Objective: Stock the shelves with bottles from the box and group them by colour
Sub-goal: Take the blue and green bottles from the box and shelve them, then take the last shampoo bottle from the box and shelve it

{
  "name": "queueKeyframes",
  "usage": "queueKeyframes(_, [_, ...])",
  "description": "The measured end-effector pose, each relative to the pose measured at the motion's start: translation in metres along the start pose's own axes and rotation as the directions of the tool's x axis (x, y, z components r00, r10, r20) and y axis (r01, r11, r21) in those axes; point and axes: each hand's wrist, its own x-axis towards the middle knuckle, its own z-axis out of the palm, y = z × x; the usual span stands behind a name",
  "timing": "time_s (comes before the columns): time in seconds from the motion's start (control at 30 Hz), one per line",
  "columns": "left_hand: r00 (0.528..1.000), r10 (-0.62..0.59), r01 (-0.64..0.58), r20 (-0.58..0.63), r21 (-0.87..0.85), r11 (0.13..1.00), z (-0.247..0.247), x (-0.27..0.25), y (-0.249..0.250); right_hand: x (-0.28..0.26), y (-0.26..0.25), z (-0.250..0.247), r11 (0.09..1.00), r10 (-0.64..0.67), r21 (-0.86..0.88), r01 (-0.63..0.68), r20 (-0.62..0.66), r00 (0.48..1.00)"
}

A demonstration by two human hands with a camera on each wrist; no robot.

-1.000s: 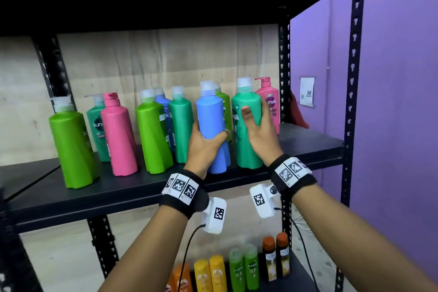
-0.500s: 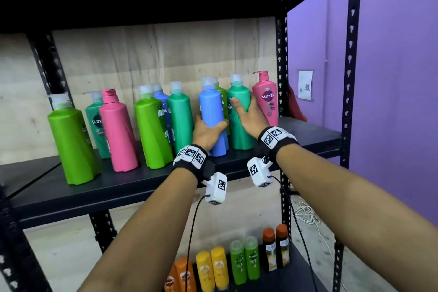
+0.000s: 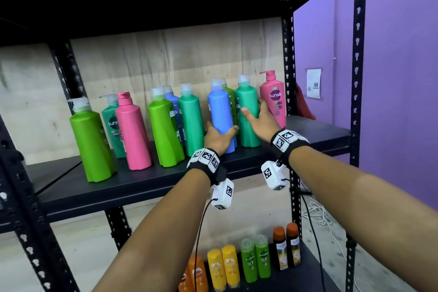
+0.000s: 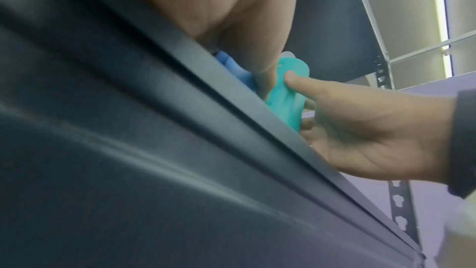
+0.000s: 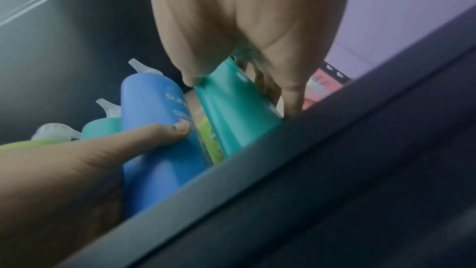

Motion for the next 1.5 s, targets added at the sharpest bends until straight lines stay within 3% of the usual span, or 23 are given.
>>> queueKeyframes(0.2, [0.999, 0.034, -0.03, -0.014, 0.202, 0.979, -0.005, -0.023, 0.001, -0.023, 0.003, 0.002, 0.986, -0.093, -0.145, 0.083, -0.068, 0.993])
queueKeyframes(0.33, [0.994, 0.111, -0.105, -0.016, 0.229, 0.968, -0.011, -0.048, 0.001, -0.046, 0.005, -0.001, 0.965, -0.108, -0.25, 0.079, -0.105, 0.989])
queueKeyframes(0.43, [0.981, 0.192, -0.184, -0.008, 0.239, 0.953, -0.012, -0.077, -0.004, -0.067, 0.008, -0.007, 0.951, -0.19, -0.272, 0.15, -0.127, 0.974])
queueKeyframes(0.57, [0.939, 0.342, -0.322, -0.034, 0.264, 0.909, -0.011, -0.108, -0.009, -0.095, 0.011, -0.013, 0.884, -0.313, -0.383, 0.269, -0.057, 0.948])
queueKeyframes(0.7, [0.858, 0.51, -0.482, -0.053, 0.259, 0.837, -0.004, -0.133, -0.014, -0.119, 0.01, -0.014, 0.815, -0.303, -0.507, 0.281, 0.04, 0.952])
queueKeyframes(0.77, [0.849, 0.527, -0.505, -0.015, 0.268, 0.821, 0.001, -0.143, -0.023, -0.13, 0.013, -0.013, 0.79, -0.29, -0.552, 0.268, 0.05, 0.956])
queueKeyframes(0.93, [0.928, 0.346, -0.371, 0.139, 0.434, 0.821, 0.011, -0.162, -0.066, -0.159, 0.042, -0.004, 0.765, -0.129, -0.605, 0.221, 0.192, 0.973])
queueKeyframes(1.07, [0.951, 0.083, -0.248, 0.297, 0.577, 0.778, 0.021, -0.179, -0.117, -0.188, 0.082, 0.012, 0.766, 0.131, -0.625, 0.152, 0.383, 0.915])
queueKeyframes(1.2, [0.864, -0.283, -0.129, 0.417, 0.726, 0.675, 0.028, -0.204, -0.175, -0.23, 0.125, 0.031, 0.72, 0.373, -0.687, 0.097, 0.501, 0.781])
queueKeyframes(1.37, [0.758, -0.472, -0.082, 0.45, 0.784, 0.615, 0.031, -0.243, -0.237, -0.289, 0.172, 0.052, 0.688, 0.553, -0.722, 0.077, 0.59, 0.588])
queueKeyframes(1.5, [0.664, -0.594, -0.049, 0.454, 0.82, 0.571, 0.027, -0.279, -0.275, -0.339, 0.201, 0.065, 0.681, 0.616, -0.729, 0.063, 0.617, 0.49])
